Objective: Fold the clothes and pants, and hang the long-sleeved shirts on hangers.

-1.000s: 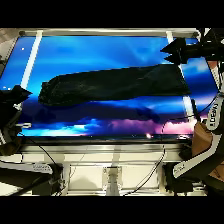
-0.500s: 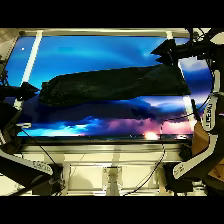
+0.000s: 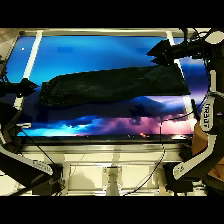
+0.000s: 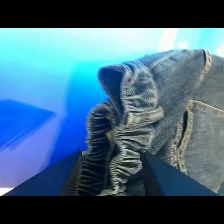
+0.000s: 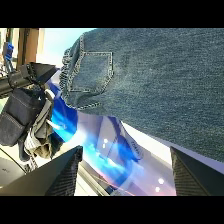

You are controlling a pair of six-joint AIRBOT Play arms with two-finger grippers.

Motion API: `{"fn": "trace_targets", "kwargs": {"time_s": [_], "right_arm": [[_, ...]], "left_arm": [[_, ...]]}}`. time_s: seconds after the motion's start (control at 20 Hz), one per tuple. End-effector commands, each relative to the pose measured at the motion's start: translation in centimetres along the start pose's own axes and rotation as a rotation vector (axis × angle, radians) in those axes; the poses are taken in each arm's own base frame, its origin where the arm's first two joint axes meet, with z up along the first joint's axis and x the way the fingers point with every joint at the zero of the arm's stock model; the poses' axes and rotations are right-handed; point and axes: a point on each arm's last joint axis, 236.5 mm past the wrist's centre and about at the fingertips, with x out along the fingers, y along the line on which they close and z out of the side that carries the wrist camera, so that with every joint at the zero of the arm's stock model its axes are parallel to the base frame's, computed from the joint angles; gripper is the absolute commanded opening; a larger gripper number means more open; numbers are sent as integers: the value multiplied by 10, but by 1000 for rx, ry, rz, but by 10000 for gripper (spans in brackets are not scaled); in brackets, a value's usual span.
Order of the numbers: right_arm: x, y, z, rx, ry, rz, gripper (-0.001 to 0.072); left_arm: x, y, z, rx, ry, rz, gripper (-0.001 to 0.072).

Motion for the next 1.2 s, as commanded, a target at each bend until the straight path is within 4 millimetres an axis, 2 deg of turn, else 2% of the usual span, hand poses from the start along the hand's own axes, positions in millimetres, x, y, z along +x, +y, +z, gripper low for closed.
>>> {"fn": "trace_targets", "kwargs": {"time_s": [0.0, 0.25, 0.35, 0.65, 0.85, 0.9, 0.95, 1.0, 1.05, 1.1, 1.15], "right_arm": [[0, 1, 0, -2, 1, 1, 627], [0, 1, -1, -2, 2, 1, 627], [0, 1, -1, -2, 2, 1, 627], [2, 3, -1, -5, 6, 3, 627], [5, 5, -2, -9, 9, 5, 626], [5, 5, -2, -9, 8, 5, 625], [5, 5, -2, -9, 6, 5, 624], [5, 5, -1, -9, 3, 4, 624], [5, 5, 0, -8, 2, 4, 623], [5, 5, 0, -8, 2, 4, 623], [5, 5, 0, -8, 2, 4, 617]], "left_arm": [[1, 8, -4, 0, 25, 15, 432], [18, 13, -34, -25, 147, -35, 433], [27, 12, -41, -22, 175, -58, 478], [44, 18, -41, -30, 171, -48, 478], [52, -2, -40, -36, 168, -118, 474], [52, -6, -40, -19, 168, -128, 443], [53, -7, -42, -6, 174, -131, 351], [53, -8, -43, 13, 179, -136, 186], [52, -9, -44, 16, 184, -139, 62], [52, -10, -45, 16, 188, -142, 26], [51, -11, -47, 16, 194, -146, 25]]}}
